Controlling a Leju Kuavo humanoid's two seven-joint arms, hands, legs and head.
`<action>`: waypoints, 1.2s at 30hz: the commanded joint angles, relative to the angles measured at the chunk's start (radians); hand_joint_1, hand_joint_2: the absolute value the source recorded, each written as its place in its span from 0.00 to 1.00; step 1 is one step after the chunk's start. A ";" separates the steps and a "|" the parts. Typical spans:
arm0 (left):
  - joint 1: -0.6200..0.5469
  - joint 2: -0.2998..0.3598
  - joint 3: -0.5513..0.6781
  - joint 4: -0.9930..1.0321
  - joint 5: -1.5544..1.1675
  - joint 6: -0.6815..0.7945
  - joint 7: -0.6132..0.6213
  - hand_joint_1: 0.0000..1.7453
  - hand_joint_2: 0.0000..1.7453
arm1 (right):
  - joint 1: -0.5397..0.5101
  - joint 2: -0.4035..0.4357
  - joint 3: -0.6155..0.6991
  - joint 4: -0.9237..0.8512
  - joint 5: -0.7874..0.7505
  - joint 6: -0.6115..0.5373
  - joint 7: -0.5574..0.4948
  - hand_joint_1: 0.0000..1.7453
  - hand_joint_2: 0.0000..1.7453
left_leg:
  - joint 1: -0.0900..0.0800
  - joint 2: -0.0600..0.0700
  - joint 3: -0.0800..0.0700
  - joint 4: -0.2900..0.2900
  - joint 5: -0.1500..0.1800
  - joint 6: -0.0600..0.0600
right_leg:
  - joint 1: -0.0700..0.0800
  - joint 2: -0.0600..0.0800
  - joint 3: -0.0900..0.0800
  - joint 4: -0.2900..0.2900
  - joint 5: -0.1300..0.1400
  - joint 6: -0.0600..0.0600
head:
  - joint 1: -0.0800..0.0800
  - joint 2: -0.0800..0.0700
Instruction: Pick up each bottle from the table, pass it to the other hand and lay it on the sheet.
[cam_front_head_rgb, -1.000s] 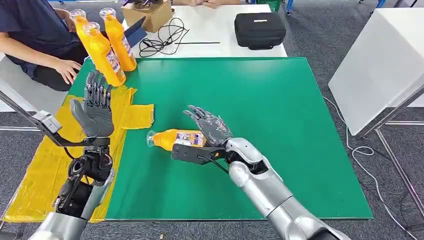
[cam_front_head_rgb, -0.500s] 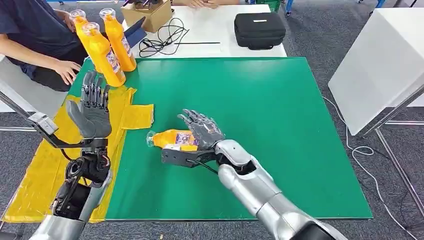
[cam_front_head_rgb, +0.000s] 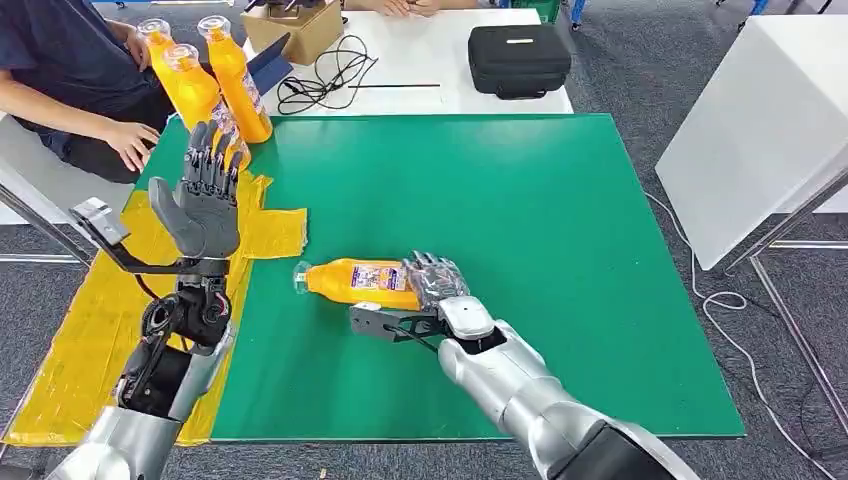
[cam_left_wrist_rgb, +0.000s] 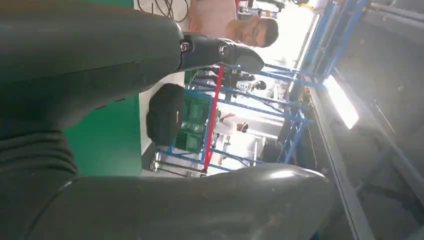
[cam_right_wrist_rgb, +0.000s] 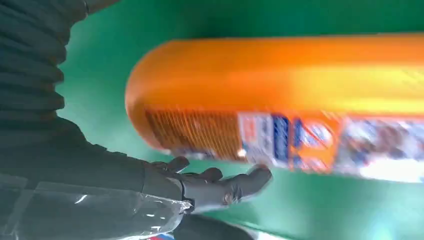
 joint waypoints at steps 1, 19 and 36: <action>-0.111 -0.032 -0.057 0.166 0.007 -0.009 -0.011 0.00 0.00 | -0.072 -0.022 -0.038 0.133 -0.007 0.037 0.011 0.00 1.00 | 0.000 -0.004 0.001 0.000 0.000 0.000 | 0.000 -0.005 0.003 0.000 -0.001 0.001 | 0.000 0.000; -0.146 -0.052 -0.057 0.185 0.003 -0.005 0.007 0.00 0.00 | -0.061 -0.029 -0.057 0.159 0.003 0.096 0.023 0.87 1.00 | 0.001 -0.002 0.003 0.001 -0.001 0.000 | 0.001 -0.004 0.005 -0.001 -0.002 0.002 | 0.000 0.000; -0.132 -0.060 -0.021 0.186 -0.006 -0.014 0.009 0.00 0.00 | -0.060 -0.038 -0.082 0.151 0.019 0.109 0.003 1.00 1.00 | 0.001 -0.002 0.004 0.000 -0.001 0.000 | 0.001 -0.003 0.005 -0.001 -0.001 0.002 | 0.000 0.000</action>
